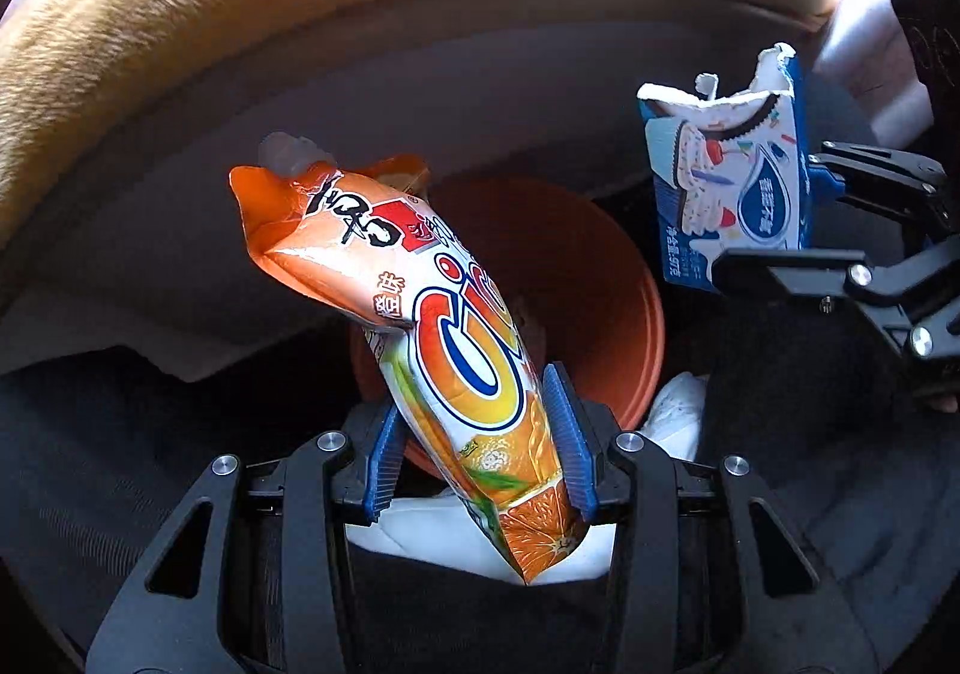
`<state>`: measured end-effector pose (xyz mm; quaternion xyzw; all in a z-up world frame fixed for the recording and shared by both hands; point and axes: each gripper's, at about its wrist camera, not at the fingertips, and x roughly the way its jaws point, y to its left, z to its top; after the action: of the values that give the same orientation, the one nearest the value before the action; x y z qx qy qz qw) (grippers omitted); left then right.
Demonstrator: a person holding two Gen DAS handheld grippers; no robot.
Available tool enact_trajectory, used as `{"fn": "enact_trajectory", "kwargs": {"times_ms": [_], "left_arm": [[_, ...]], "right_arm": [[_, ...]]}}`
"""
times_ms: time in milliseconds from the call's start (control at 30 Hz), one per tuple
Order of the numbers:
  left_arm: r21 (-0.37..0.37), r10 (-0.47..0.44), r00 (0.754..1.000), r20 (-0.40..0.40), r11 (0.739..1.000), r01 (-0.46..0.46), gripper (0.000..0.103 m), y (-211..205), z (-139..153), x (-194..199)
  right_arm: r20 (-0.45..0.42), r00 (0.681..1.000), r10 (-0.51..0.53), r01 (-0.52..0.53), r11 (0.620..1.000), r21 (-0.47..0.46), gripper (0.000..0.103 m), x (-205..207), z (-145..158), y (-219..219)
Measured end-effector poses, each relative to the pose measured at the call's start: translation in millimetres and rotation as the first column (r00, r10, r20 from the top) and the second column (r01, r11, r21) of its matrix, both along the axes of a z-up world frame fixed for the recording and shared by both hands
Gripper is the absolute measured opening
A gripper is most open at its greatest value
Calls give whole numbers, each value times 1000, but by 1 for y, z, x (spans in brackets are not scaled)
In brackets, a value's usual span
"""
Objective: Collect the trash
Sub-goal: 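Lower both grippers over the orange bucket and release pouch and carton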
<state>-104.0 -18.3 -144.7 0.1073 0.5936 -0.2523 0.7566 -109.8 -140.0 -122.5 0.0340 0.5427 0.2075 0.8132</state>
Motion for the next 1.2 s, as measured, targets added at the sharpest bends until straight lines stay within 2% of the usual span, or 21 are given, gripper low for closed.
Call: {"fn": "enact_trajectory", "kwargs": {"times_ms": [300,533,600,633,667,767,1000,1067,1200], "left_arm": [[75,-27,993,-119,997,36,43,-23,-47,23],[84,-43,984,-175,995,59,45,-26,-60,30],[110,-41,981,-191,992,63,58,-27,-64,33],[119,-39,980,-196,991,63,74,-26,-65,33],[123,-36,980,-195,991,61,79,-27,-66,32],[100,-41,979,-201,993,62,79,-22,-61,31],[114,-54,985,-164,991,73,79,-19,-46,17],[99,-49,987,-155,993,65,79,-9,-40,27],[70,-41,994,-97,996,48,79,0,-20,17]], "right_arm": [[-95,995,6,-8,1000,-21,58,17,-39,3],[-155,988,-12,6,999,-38,61,33,-53,9],[-167,986,-23,14,998,-54,75,35,-55,8],[-166,986,-33,24,998,-57,76,37,-55,7],[-163,986,-41,33,998,-54,76,38,-55,6],[-164,984,-63,57,998,-39,76,40,-52,2],[-139,988,-72,68,997,-31,76,34,-45,-9],[-130,989,-67,64,998,-26,76,29,-41,-11],[-103,993,-53,53,999,-1,76,27,-27,-12]]}}
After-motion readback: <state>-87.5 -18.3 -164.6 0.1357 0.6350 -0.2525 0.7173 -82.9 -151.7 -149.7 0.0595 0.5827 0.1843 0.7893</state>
